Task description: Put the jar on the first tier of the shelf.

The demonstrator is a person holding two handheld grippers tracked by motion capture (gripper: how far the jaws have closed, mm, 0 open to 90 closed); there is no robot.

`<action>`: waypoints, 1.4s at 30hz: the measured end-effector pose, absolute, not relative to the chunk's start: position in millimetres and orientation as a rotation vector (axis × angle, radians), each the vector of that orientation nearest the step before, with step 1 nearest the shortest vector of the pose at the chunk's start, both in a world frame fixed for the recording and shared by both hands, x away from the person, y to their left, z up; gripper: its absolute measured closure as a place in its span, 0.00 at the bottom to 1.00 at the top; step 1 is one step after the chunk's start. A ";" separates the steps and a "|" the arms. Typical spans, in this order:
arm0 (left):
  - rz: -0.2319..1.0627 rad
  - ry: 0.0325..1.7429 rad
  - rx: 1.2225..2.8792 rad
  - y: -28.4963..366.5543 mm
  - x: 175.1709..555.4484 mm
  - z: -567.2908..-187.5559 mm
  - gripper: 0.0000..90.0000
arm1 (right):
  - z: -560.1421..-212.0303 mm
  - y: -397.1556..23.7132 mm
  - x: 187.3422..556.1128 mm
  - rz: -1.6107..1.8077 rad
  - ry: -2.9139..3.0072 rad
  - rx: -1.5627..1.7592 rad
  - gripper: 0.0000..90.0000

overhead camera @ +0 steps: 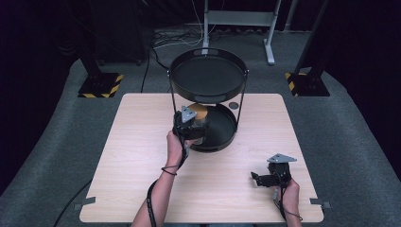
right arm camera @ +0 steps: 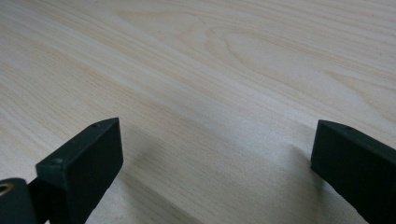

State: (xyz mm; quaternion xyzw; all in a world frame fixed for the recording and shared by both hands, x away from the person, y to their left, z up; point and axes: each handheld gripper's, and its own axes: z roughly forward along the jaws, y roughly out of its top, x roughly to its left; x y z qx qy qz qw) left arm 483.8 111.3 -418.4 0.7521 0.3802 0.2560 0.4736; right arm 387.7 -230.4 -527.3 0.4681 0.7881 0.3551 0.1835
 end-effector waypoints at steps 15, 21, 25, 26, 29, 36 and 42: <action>0.640 0.950 1.837 102.6 500.0 -431.1 0.29 | -527.4 -229.9 387.7 0.997 2.224 1.320 0.02; 0.650 0.959 1.854 97.6 504.2 -437.4 0.29 | -527.4 -229.8 387.6 0.995 2.223 1.319 0.02; 0.659 0.972 1.852 95.0 506.5 -441.6 0.29 | -527.4 -229.8 387.7 0.996 2.223 1.319 0.02; 0.654 0.974 1.849 94.3 507.3 -442.8 0.29 | -527.5 -229.9 387.7 0.995 2.224 1.318 0.02; 0.645 0.973 1.857 92.8 509.2 -445.7 0.29 | -527.4 -229.9 387.7 0.996 2.223 1.319 0.02; 0.638 0.975 1.850 88.3 511.9 -452.8 0.29 | -527.4 -229.8 387.6 0.997 2.224 1.318 0.02; 0.650 0.986 1.851 84.4 513.9 -458.3 0.29 | -527.4 -229.9 387.6 0.998 2.224 1.318 0.02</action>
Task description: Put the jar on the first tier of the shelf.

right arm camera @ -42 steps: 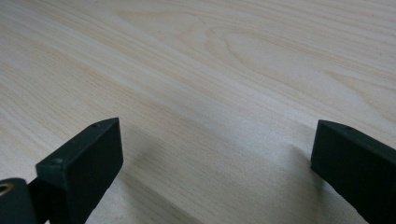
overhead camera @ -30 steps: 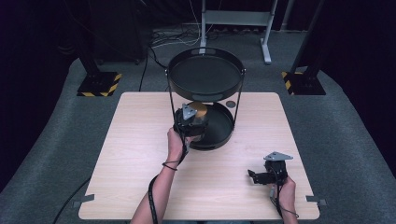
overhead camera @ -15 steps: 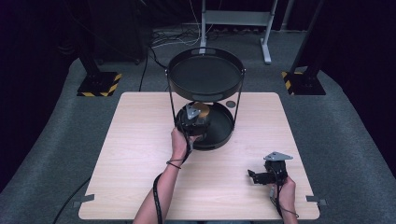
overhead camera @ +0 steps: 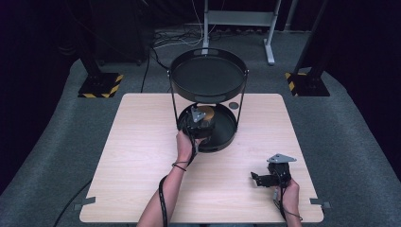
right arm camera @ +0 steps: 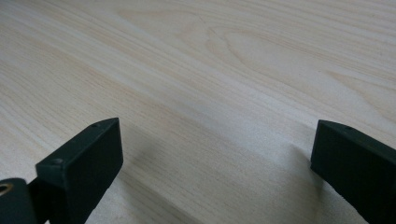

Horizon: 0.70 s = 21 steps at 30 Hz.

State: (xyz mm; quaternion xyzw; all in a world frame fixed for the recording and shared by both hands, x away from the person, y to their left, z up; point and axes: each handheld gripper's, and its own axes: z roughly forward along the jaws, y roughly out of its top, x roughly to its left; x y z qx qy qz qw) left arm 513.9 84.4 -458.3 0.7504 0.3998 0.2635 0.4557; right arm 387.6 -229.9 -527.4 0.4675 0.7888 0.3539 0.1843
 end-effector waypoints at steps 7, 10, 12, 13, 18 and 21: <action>0.655 0.990 1.854 79.5 515.0 -464.3 0.29 | -527.3 -230.0 387.6 1.000 2.223 1.318 0.02; 0.654 0.997 1.846 77.9 516.1 -466.9 0.29 | -527.3 -230.0 387.6 1.000 2.224 1.318 0.02; 0.659 0.999 1.847 77.2 516.9 -468.3 0.29 | -527.3 -230.2 387.6 1.002 2.223 1.318 0.02; 0.658 1.000 1.845 76.7 517.3 -469.1 0.29 | -527.3 -230.2 387.6 1.003 2.223 1.319 0.02; 0.661 1.006 1.837 74.5 518.7 -473.1 0.29 | -527.3 -230.4 387.6 1.003 2.223 1.318 0.02; 0.663 1.016 1.831 73.0 519.0 -475.4 0.29 | -527.3 -230.4 387.6 1.004 2.224 1.317 0.02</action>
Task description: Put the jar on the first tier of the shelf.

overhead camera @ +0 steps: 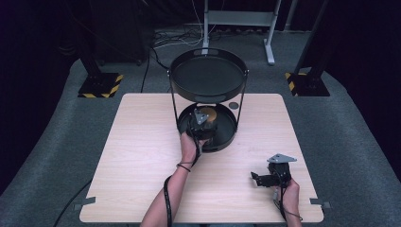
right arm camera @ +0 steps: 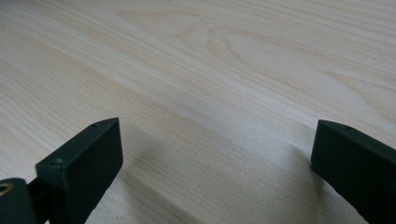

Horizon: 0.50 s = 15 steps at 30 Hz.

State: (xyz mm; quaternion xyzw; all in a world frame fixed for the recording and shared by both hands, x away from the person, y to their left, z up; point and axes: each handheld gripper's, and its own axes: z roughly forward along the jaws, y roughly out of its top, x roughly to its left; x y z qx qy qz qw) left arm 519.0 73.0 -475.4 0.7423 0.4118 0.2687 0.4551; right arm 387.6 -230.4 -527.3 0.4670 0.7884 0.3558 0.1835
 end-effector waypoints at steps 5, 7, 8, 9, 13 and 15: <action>0.660 1.019 1.817 73.6 520.1 -477.3 0.29 | -527.3 -230.3 387.6 1.003 2.225 1.317 0.02; 0.647 1.022 1.799 75.3 520.2 -479.0 0.29 | -527.3 -230.4 387.6 1.004 2.224 1.316 0.02; 0.645 1.019 1.792 76.5 520.1 -479.9 0.29 | -527.3 -230.5 387.5 1.004 2.223 1.316 0.02; 0.648 1.012 1.792 77.1 519.9 -480.3 0.29 | -527.3 -230.5 387.5 1.005 2.223 1.317 0.02; 0.652 1.007 1.790 78.1 518.8 -481.0 0.29 | -527.3 -230.2 387.5 1.003 2.225 1.315 0.02; 0.654 1.005 1.791 78.3 518.7 -481.1 0.29 | -527.3 -230.1 387.4 1.002 2.226 1.314 0.02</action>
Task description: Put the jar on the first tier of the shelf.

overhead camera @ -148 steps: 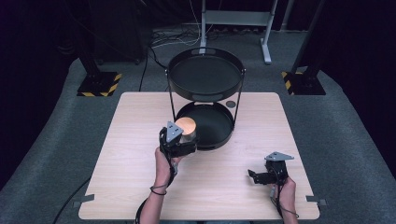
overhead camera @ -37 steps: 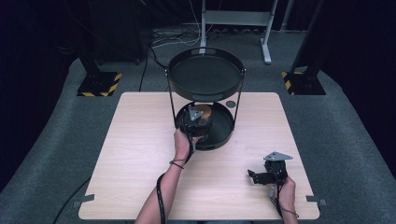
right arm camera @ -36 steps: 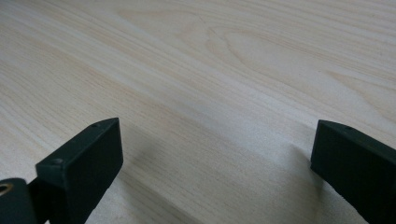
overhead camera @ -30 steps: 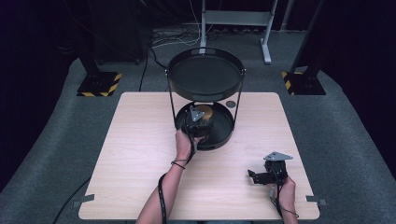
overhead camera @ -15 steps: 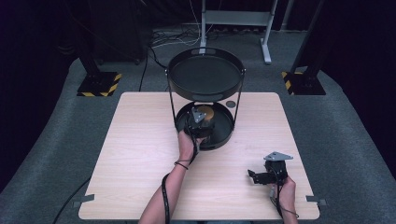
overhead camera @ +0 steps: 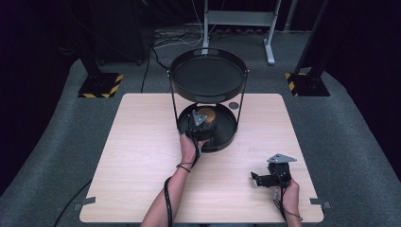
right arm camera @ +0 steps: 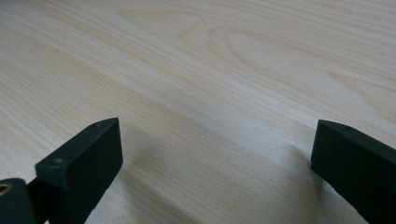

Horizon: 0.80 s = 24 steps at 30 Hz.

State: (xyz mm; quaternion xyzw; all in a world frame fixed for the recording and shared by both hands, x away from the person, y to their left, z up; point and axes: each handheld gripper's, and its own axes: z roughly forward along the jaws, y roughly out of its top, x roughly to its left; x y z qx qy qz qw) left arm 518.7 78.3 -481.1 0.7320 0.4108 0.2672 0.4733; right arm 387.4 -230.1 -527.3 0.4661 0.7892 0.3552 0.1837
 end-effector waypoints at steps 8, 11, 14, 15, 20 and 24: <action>0.651 1.013 1.795 77.2 518.3 -480.3 0.29 | -527.3 -229.9 387.4 1.000 2.225 1.314 0.02; 0.654 1.015 1.794 77.0 518.2 -480.3 0.28 | -527.3 -229.9 387.3 1.001 2.225 1.315 0.02; 0.659 1.015 1.793 77.0 518.0 -480.6 0.28 | -527.3 -230.1 387.3 1.002 2.225 1.313 0.02; 0.662 1.017 1.791 77.1 517.9 -480.7 0.28 | -527.3 -230.1 387.4 1.003 2.225 1.314 0.02; 0.666 1.017 1.794 77.6 517.7 -480.7 0.28 | -527.3 -230.2 387.4 1.003 2.226 1.312 0.02; 0.654 1.012 1.813 78.5 518.1 -479.1 0.28 | -527.3 -230.2 387.3 1.004 2.225 1.313 0.02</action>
